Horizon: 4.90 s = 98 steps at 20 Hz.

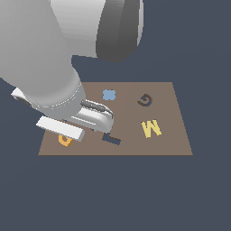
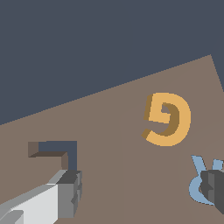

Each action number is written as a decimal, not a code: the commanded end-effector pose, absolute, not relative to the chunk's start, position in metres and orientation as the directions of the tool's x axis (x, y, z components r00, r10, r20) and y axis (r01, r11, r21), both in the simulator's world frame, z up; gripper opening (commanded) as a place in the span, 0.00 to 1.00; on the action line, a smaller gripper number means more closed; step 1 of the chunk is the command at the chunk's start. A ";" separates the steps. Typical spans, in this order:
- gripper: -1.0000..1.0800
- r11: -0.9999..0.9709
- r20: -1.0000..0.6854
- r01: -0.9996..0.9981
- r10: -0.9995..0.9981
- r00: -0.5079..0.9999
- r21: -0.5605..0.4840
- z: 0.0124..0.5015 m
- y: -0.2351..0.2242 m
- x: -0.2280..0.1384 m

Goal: Insert a designated object into the corresponding slot on a board.

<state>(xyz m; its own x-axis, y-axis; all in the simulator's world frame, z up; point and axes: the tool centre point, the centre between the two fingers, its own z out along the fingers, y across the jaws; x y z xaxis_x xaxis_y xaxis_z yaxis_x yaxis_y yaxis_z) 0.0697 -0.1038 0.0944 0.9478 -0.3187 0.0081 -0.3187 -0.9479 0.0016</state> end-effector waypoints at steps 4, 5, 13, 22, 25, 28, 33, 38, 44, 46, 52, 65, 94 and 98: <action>0.96 -0.914 0.004 -0.405 -0.405 0.914 0.001 0.069 -0.133 0.083; 0.96 -0.909 0.003 -0.416 -0.416 0.909 0.001 0.066 -0.137 0.085; 0.96 -0.882 0.000 -0.471 -0.471 0.882 0.000 0.049 -0.157 0.092; 0.96 -0.883 0.000 -0.469 -0.469 0.883 0.000 0.050 -0.157 0.092; 0.96 -0.882 0.000 -0.471 -0.471 0.882 0.000 0.048 -0.157 0.092; 0.96 -0.882 0.000 -0.470 -0.470 0.882 0.000 0.038 -0.157 0.092; 0.00 -0.883 0.000 -0.470 -0.470 0.883 0.000 0.030 -0.157 0.092; 0.00 -0.883 0.000 -0.470 -0.470 0.883 0.000 0.030 -0.157 0.092; 0.00 -0.883 0.000 -0.469 -0.469 0.883 0.000 0.030 -0.156 0.092; 0.00 -0.885 0.000 -0.466 -0.466 0.885 0.000 0.030 -0.156 0.092; 0.00 -0.909 0.000 -0.417 -0.417 0.909 0.000 0.031 -0.151 0.099; 0.00 -0.996 0.001 -0.092 -0.092 0.996 0.000 0.032 -0.114 0.136; 0.00 -0.661 0.001 0.750 0.750 0.661 0.002 0.036 0.029 0.154; 0.00 -0.550 0.001 0.835 0.835 0.550 0.002 0.036 0.049 0.145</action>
<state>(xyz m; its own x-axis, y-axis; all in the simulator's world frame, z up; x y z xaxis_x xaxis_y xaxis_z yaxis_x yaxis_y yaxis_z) 0.1487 0.0414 0.0359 0.5951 0.8037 0.0005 0.8037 -0.5951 0.0016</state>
